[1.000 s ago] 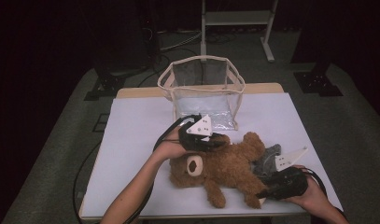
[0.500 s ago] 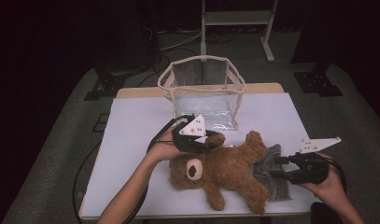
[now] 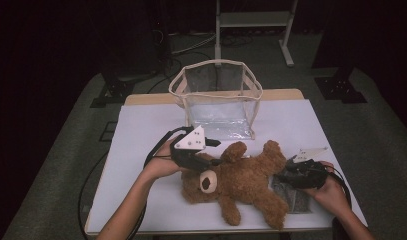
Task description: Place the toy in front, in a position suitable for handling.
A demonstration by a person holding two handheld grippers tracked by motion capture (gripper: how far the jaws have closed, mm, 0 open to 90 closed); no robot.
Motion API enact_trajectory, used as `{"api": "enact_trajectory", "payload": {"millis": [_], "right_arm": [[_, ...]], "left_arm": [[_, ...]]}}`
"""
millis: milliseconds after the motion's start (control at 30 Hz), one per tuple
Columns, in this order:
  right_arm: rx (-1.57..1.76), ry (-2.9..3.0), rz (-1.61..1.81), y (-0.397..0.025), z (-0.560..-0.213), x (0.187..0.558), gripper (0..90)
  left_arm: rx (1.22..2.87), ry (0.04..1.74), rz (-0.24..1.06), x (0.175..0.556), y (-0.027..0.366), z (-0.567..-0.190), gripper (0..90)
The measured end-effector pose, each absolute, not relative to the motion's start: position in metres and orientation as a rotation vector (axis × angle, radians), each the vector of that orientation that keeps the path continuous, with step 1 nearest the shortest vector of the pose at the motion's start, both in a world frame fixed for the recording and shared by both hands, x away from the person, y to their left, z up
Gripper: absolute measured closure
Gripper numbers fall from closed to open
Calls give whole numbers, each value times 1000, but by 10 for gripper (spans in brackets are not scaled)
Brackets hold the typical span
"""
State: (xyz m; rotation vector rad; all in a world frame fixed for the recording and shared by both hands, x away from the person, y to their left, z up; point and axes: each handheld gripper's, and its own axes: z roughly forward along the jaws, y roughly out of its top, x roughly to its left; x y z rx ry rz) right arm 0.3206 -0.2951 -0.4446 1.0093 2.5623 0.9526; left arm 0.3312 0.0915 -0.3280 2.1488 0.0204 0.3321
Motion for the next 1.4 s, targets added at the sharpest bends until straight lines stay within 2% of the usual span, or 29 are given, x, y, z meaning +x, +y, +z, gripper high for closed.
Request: {"api": "enact_trajectory", "payload": {"millis": [67, 200, 367, 533, 667, 767, 1033, 1233, 1400], "right_arm": [[1024, 2561, 950, -298, -443, 320, 665], [1064, 2549, 1007, -311, -439, 318, 717], [1113, 2479, 1139, -340, -424, 304, 719], [990, 2412, 1354, -357, -378, 277, 715], [803, 2435, 1465, -333, -348, 264, 714], [669, 2488, 1491, -301, -340, 264, 713], [486, 2655, 1419, -224, -364, 298, 702], [576, 2627, 1448, -231, -372, 320, 692], [612, 2626, 1480, -233, -377, 328, 691]], "left_arm": [[2150, 20, 335, 326, 100, -330, 422], [2131, 12, 354, 313, 116, -336, 380], [2108, 9, 353, 301, 134, -347, 309], [2128, 1, 360, 294, 137, -360, 239], [2148, 12, 361, 295, 130, -369, 205], [2154, -6, 346, 296, 123, -375, 198], [2164, 13, 353, 301, 122, -383, 178], [2123, 118, 357, 308, 136, -395, 108], [2128, 133, 395, 320, 128, -405, 56]]}}
